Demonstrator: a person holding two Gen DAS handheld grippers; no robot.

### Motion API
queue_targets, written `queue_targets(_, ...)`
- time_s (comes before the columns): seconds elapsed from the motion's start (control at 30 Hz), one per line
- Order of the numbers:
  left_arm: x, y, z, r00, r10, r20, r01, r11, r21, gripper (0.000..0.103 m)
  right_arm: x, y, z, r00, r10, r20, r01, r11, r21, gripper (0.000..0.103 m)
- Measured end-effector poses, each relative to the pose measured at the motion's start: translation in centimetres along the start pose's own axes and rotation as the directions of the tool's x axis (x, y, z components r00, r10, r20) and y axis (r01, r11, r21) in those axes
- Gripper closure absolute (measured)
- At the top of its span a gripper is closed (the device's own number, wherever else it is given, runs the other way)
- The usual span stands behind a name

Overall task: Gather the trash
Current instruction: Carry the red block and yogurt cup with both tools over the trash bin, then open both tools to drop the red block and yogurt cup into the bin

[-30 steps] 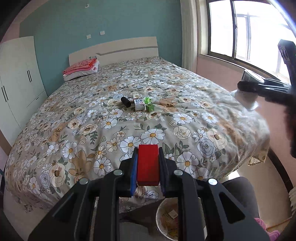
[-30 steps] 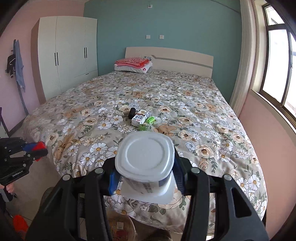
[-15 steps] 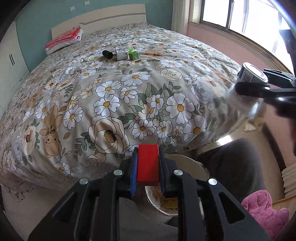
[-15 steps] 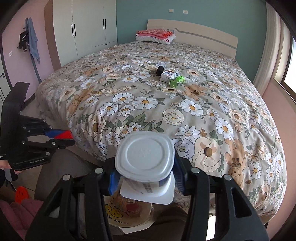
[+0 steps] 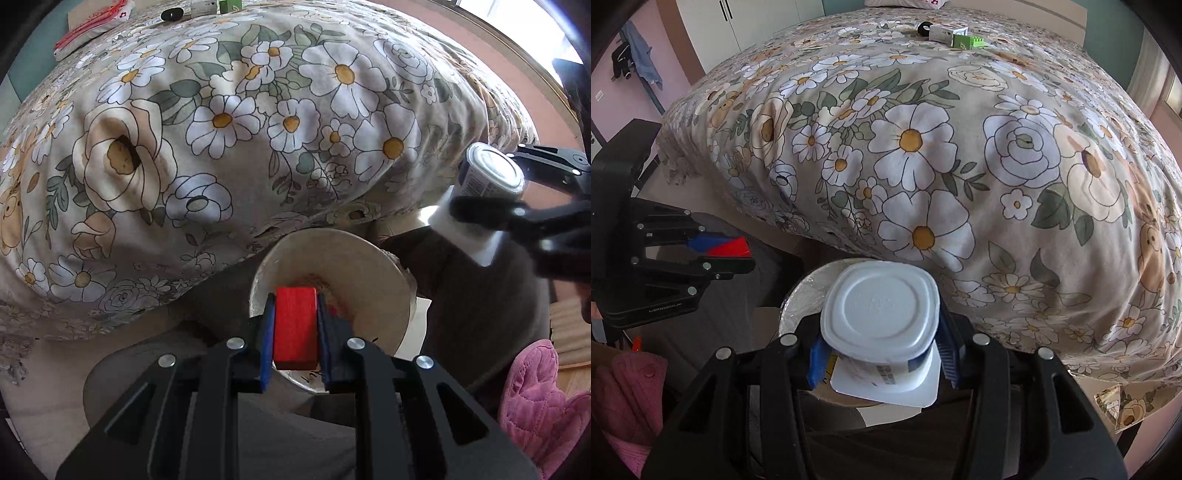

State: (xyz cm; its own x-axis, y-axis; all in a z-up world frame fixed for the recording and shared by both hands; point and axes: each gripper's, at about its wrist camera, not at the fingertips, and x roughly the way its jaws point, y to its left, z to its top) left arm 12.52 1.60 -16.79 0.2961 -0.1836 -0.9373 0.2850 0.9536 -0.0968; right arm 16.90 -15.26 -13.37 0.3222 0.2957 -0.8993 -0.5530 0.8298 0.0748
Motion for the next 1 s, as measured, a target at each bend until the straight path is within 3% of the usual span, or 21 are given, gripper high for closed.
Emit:
queue_targets(0.2, 4.6, 0.2, -1.1, 0.993, -0.051, -0.106, 0.047, 0.998, -0.037, 0.081, 4.7, -0.5, -1.9, 0.995, 0.037, -0.098, -0.032, 0.998, 0.046, 0.053)
queue_targets(0.5, 9.8, 1.0, -1.0, 0.979, -0.075, -0.19, 0.06, 0.995, -0.085, 0.081, 11.3, -0.3, -3.9, 0.971, 0.063, -0.23, -0.044, 0.995, 0.084, 0.053)
queue_targets(0.77, 15.2, 1.2, -0.9, 0.958, -0.083, -0.276, 0.048, 0.99, -0.13, 0.081, 17.3, -0.1, -5.1, 0.931, 0.091, -0.353, -0.048, 0.991, 0.128, 0.053)
queue_targets(1.0, 19.7, 1.6, -1.2, 0.923, -0.129, -0.363, 0.063, 0.98, -0.188, 0.081, 21.2, -0.9, -5.9, 0.893, 0.111, -0.437, -0.026, 0.98, 0.197, 0.053)
